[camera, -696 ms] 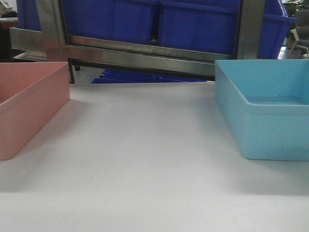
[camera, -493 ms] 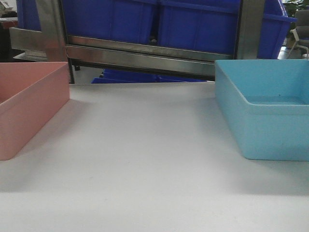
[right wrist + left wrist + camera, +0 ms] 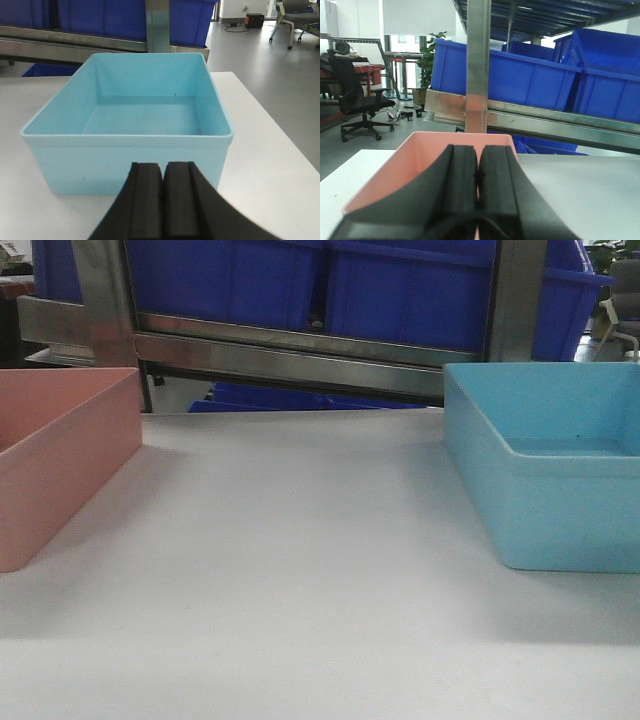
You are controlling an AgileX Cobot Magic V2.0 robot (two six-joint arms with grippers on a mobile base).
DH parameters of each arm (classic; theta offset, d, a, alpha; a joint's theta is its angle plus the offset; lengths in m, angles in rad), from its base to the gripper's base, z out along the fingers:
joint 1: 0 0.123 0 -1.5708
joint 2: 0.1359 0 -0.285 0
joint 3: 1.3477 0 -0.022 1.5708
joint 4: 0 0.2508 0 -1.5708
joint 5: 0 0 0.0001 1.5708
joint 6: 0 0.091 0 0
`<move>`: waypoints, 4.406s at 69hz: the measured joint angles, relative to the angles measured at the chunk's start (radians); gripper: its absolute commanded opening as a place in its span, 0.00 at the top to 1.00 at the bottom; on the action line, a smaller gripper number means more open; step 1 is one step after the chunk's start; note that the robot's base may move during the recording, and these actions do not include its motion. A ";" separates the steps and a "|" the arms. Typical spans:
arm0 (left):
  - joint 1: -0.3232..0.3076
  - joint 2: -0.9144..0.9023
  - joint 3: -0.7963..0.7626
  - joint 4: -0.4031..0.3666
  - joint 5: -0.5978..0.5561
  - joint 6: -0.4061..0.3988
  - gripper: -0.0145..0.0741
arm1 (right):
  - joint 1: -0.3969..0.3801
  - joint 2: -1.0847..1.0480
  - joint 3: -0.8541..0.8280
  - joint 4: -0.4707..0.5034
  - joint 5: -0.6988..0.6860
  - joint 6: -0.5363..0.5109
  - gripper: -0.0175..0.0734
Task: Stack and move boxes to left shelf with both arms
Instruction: 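Lower the left gripper onto the pink bin's wall and close it, then lift the pink bin with the left gripper and carry it toward the center, then set the pink bin down, open the left gripper and raise it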
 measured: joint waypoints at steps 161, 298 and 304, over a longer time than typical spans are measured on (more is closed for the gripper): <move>0.400 2.229 -1.902 0.040 1.079 0.181 0.85 | 0.000 0.000 0.000 0.000 -0.020 0.000 0.75; -0.299 1.729 -1.019 -0.210 0.594 -0.398 0.84 | 0.000 0.000 0.000 0.000 -0.022 0.000 0.75; -0.299 1.729 -1.021 -0.213 0.594 -0.398 0.80 | 0.000 0.000 0.000 0.000 -0.022 0.000 0.75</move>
